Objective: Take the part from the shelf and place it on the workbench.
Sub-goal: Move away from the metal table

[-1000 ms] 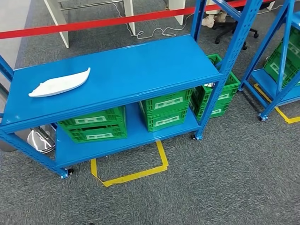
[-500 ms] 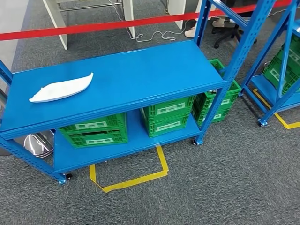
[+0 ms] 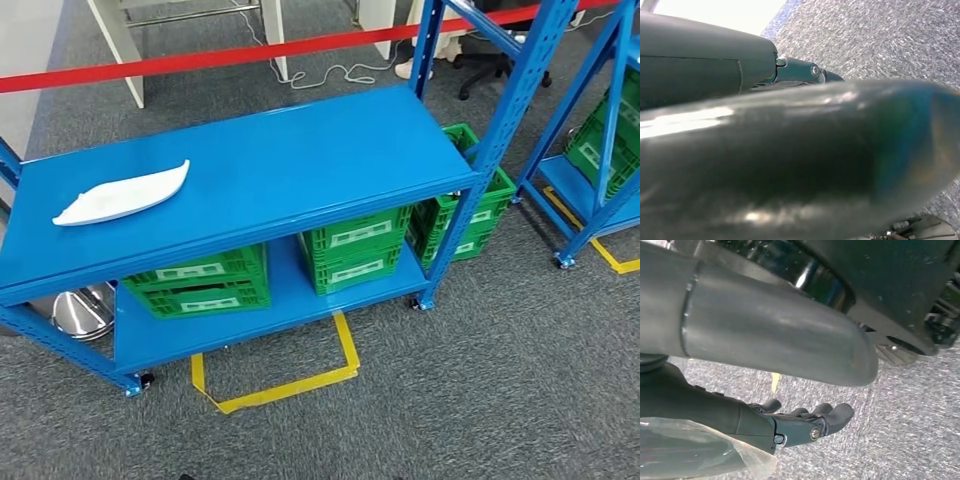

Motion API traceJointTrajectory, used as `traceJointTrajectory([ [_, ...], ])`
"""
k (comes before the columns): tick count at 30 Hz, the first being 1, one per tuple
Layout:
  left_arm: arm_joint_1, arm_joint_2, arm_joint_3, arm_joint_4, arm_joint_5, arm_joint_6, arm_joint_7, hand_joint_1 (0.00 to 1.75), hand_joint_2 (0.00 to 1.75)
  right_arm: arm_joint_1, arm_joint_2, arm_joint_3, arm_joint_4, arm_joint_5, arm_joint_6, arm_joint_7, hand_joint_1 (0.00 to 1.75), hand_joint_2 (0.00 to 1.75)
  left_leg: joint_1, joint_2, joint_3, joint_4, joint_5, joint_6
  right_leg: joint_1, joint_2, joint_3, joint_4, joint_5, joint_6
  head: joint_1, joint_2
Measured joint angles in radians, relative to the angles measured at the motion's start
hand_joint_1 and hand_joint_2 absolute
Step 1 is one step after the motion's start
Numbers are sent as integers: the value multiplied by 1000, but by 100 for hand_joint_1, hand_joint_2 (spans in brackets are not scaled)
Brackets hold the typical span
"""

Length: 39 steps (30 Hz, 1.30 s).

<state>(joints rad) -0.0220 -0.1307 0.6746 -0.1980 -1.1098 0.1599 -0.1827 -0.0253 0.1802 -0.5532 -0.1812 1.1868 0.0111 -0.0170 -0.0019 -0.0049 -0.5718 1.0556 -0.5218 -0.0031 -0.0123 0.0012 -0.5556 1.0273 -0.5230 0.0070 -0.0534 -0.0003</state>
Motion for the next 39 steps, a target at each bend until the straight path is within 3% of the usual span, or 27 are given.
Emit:
traceJointTrajectory([
  [1,0,0,0,0,0,0,0,0,0,-1,0,0,0,0,0,0,0,0,1,0,-14,35,-23,-6,-3,-1,3,-4,1,-5,-2,0],
  [3,0,-1,1,0,1,-1,0,0,0,-2,0,0,0,0,0,0,0,0,5,1,-71,159,-84,-15,-3,-3,5,-5,0,-10,-5,0],
  [5,2,-1,1,0,2,-3,0,0,0,-1,0,0,0,0,1,1,0,0,9,1,-116,251,-106,-20,-3,-3,7,-5,-2,-12,-5,0],
  [6,3,-1,1,0,2,-5,0,0,0,-1,0,0,0,0,2,2,0,0,9,1,-115,246,-88,-20,-2,-2,9,-5,-3,-12,-6,0],
  [7,3,-1,1,0,3,-6,-1,0,0,-1,0,0,0,1,2,3,0,0,10,1,-97,203,-54,-19,-3,-2,12,-5,-5,-11,-6,0],
  [8,3,-1,1,0,3,-6,-1,0,0,-1,0,0,0,1,3,3,0,0,10,1,-67,136,-14,-16,-3,-1,16,-5,-7,-9,-6,0],
  [10,0,-1,2,0,4,-7,-2,0,0,-2,0,0,0,1,4,4,0,0,7,2,-14,17,28,-8,1,0,19,-4,-12,0,-5,0],
  [11,-1,-1,2,0,4,-8,-4,0,0,-3,0,0,0,1,4,4,0,0,5,2,-1,-13,31,-3,2,0,19,-5,-14,5,-4,0],
  [15,2,-2,6,0,5,-9,-7,0,0,-4,0,0,0,1,4,5,0,0,5,2,8,-35,30,20,1,-1,13,5,-26,26,-2,0],
  [17,1,-2,7,0,5,-9,-9,0,0,-4,0,0,0,1,4,6,0,0,8,3,12,-43,33,32,0,-1,-33,92,-72,31,3,0],
  [19,0,-1,8,0,5,-10,-9,0,0,-3,0,0,0,1,4,6,0,0,7,3,13,-43,31,37,0,-1,-105,223,-122,34,6,0],
  [20,0,-1,8,0,5,-11,-10,0,0,-2,0,0,0,1,4,6,0,0,7,3,15,-43,29,38,0,-1,-130,263,-127,35,6,0],
  [21,1,-1,8,0,5,-11,-10,0,0,-1,0,0,0,1,4,6,0,0,6,2,17,-43,27,38,0,-1,-139,268,-112,35,6,0],
  [23,2,-2,9,0,5,-12,-10,0,0,0,0,0,0,1,4,6,0,0,6,1,26,-43,21,35,0,-2,-100,168,-37,31,7,0],
  [25,1,-2,9,0,5,-12,-11,0,0,-2,0,0,0,1,6,6,0,0,2,1,34,-40,12,26,2,-2,-41,46,13,24,7,0],
  [27,0,-2,9,0,5,-12,-11,0,0,-3,-1,0,0,1,7,6,0,0,-1,1,36,-39,6,16,4,0,-15,2,14,17,5,0],
  [30,-1,-1,9,0,5,-12,-11,0,0,0,-1,0,0,1,9,7,0,0,2,2,36,-29,-5,0,1,1,-7,-7,12,2,4,0],
  [32,-1,-1,9,0,5,-12,-11,0,0,-1,-1,-1,0,2,10,7,0,0,5,2,5,46,-46,-10,-2,-2,1,-10,9,-8,1,0],
  [34,0,-2,9,0,5,-12,-11,0,0,-1,-1,-1,0,2,12,7,0,0,8,2,-62,178,-101,-17,-1,-3,9,-10,2,-14,-1,0],
  [35,1,-2,9,0,5,-12,-11,0,0,-1,-1,-1,0,2,13,8,0,0,9,2,-90,228,-112,-19,-1,-3,13,-10,-2,-15,-1,0],
  [36,2,-2,10,0,5,-12,-11,0,0,0,-1,-1,0,2,14,8,0,0,9,2,-105,247,-104,-19,-1,-2,18,-10,-6,-15,-1,0],
  [37,3,-2,10,0,5,-13,-11,0,0,1,-1,-1,0,2,14,9,0,0,10,2,-102,226,-76,-18,-1,-1,25,-10,-11,-14,-1,0],
  [39,3,-1,10,0,5,-14,-11,0,0,1,-1,-1,0,2,15,9,0,0,9,2,-55,105,6,-11,-1,1,38,-11,-22,-9,-1,0],
])
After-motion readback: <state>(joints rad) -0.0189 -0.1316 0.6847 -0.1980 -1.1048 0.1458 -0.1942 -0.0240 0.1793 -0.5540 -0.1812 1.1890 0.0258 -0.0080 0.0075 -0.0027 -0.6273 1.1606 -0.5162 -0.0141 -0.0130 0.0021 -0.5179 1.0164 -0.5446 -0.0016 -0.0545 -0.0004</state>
